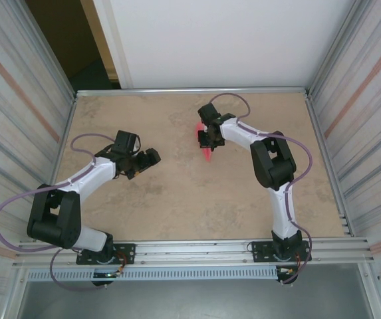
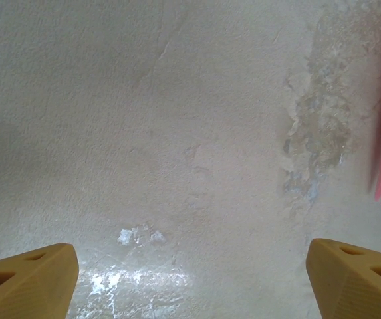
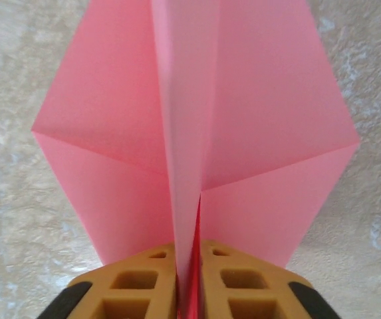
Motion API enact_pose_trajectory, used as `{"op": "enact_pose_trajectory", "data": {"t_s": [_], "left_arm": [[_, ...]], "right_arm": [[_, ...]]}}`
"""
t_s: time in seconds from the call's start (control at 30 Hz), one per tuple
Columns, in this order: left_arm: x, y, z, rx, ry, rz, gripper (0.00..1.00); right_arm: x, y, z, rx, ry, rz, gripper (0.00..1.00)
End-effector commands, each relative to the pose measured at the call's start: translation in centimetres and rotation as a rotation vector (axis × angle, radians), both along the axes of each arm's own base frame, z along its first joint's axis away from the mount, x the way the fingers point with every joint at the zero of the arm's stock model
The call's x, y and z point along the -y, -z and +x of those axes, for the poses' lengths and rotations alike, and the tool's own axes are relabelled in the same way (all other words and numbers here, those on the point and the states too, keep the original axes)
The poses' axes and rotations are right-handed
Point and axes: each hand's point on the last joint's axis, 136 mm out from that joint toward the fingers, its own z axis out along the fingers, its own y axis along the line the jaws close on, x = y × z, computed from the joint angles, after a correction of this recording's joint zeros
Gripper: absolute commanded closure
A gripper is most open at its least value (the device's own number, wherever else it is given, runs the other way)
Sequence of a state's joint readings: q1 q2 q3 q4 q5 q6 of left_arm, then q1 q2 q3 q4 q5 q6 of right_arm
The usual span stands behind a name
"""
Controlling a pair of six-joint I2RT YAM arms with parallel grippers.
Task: Fold a paper plane with a square sheet of paper (pick it up from the middle)
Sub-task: Move the paper plane to the top-center of the table.
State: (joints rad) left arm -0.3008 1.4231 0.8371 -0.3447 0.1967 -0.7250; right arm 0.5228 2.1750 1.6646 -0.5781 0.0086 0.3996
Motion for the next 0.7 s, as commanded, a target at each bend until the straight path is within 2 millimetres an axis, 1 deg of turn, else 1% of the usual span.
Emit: {"op": "enact_pose_trajectory", "data": {"t_s": [0.0,0.1,0.3,0.5,0.67], "left_arm": [[-0.7,0.2,-0.6,-0.004,0.005,0.035,0.1],[-0.7,0.3,-0.6,-0.007,0.006,0.034,0.09],[-0.6,0.3,-0.5,-0.008,0.007,0.03,0.09],[-0.5,0.5,-0.6,-0.015,0.009,0.025,0.09],[-0.3,0.7,-0.4,-0.021,0.015,0.02,0.09]], "right_arm": [[0.9,0.8,-0.2,-0.029,-0.004,-0.055,0.77],[0.7,1.4,-0.6,-0.045,0.0,-0.048,0.72],[0.7,2.4,-0.8,-0.047,0.007,-0.081,0.68],[1.7,4.2,-1.1,-0.051,0.02,-0.183,0.63],[2.4,5.1,-1.1,-0.049,0.033,-0.227,0.58]]}}
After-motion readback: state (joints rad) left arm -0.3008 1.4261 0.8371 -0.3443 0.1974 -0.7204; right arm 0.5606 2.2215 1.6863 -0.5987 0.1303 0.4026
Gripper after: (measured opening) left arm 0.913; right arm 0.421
